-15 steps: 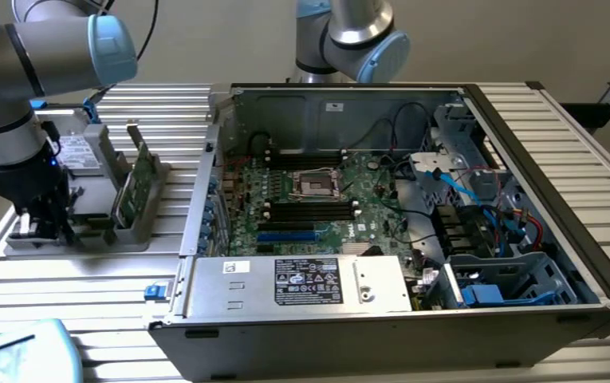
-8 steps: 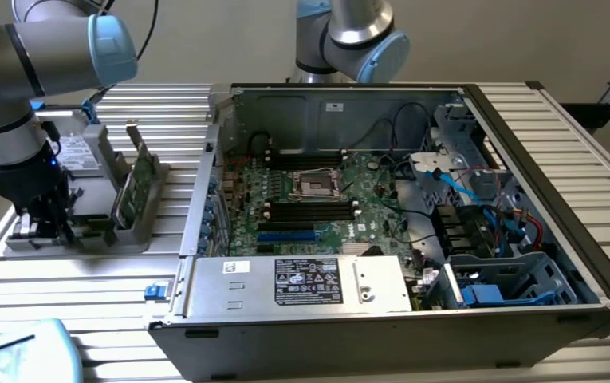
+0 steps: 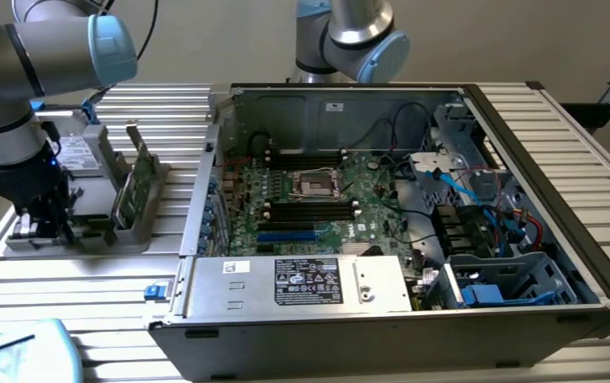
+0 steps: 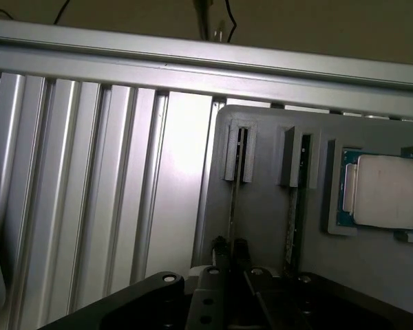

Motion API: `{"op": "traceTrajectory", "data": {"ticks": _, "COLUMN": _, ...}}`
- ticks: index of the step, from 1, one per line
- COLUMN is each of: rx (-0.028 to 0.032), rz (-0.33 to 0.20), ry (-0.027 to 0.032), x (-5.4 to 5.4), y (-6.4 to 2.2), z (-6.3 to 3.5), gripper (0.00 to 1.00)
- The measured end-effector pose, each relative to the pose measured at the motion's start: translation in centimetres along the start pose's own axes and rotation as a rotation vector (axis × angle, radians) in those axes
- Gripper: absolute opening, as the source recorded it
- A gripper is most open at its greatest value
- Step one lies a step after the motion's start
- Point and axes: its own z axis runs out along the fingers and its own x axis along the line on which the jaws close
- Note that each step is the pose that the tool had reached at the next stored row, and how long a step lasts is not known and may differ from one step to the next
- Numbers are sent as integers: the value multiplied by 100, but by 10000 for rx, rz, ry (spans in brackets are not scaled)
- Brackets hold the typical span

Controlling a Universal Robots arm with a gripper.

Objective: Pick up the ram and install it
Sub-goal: 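Pick up the ram and move it above insertion slot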

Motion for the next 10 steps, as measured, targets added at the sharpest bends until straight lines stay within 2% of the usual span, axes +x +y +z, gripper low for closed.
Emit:
{"op": "traceTrajectory", "data": {"ticks": 3, "rx": 1, "rz": 0, "ry": -6, "x": 0, "y": 0, "z": 0, "gripper": 14}}
{"op": "traceTrajectory", "data": {"ticks": 10, "rx": 10, "rz": -9, "ry": -91, "x": 3, "y": -13, "z": -38, "gripper": 14}}
